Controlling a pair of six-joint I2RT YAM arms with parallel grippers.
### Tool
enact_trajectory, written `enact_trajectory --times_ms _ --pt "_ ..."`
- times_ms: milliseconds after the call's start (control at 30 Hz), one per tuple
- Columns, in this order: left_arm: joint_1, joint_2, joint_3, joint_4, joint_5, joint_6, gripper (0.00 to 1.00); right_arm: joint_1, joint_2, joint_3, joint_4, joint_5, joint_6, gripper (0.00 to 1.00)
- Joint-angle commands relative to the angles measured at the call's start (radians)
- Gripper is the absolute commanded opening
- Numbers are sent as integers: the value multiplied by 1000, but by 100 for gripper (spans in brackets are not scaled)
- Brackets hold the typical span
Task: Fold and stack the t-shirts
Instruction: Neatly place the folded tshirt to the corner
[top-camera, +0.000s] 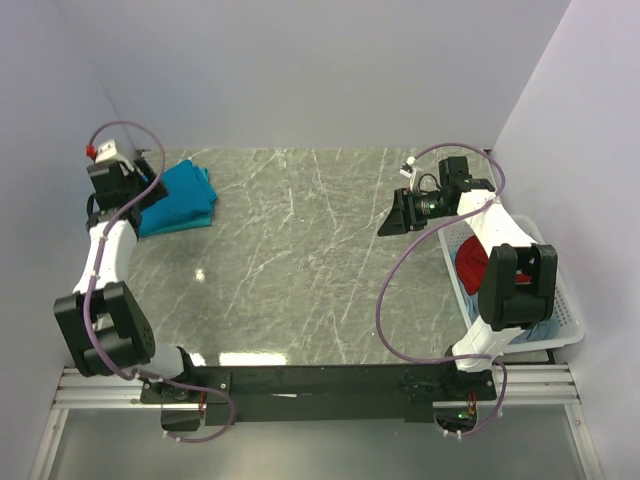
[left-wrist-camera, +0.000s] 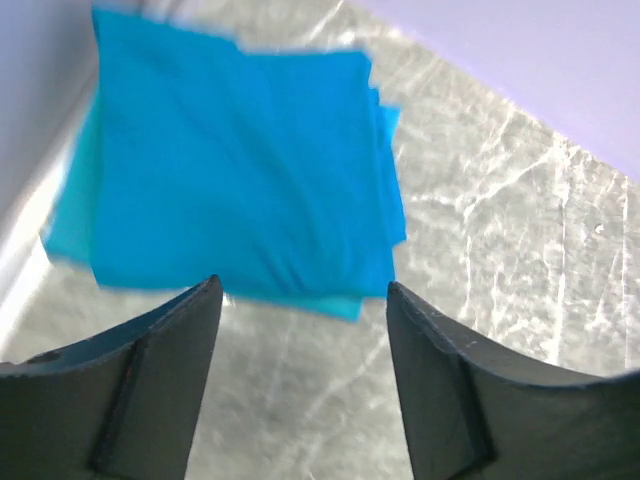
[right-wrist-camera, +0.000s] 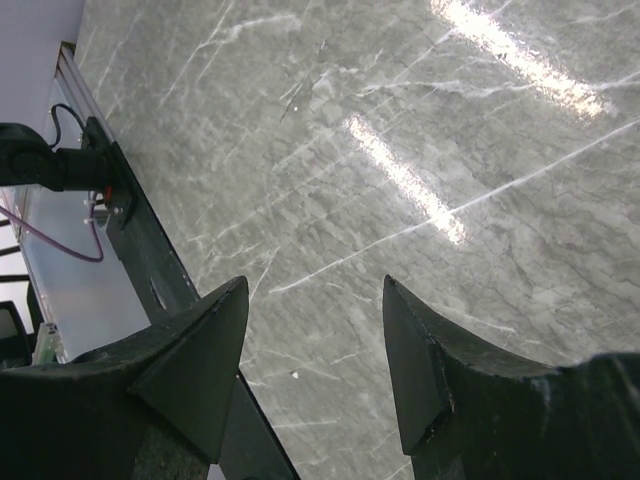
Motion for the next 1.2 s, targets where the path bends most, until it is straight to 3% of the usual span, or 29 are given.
enact_trajectory --times_ms 0,233,567,867,1167 --pt "31 -51 -139 50 26 -159 70 7 -8 41 -7 -15 -17 63" --pt "98 -51 -287 166 -54 -362 67 6 -7 41 -7 -21 -20 63" --pt "118 233 -141 177 -89 -410 67 4 -5 45 -16 -21 -26 63" --pt "132 342 -71 145 -166 -396 65 6 -1 44 -13 -21 -26 63" --pt "158 454 14 139 -121 -322 44 4 1 44 -15 -18 -25 63"
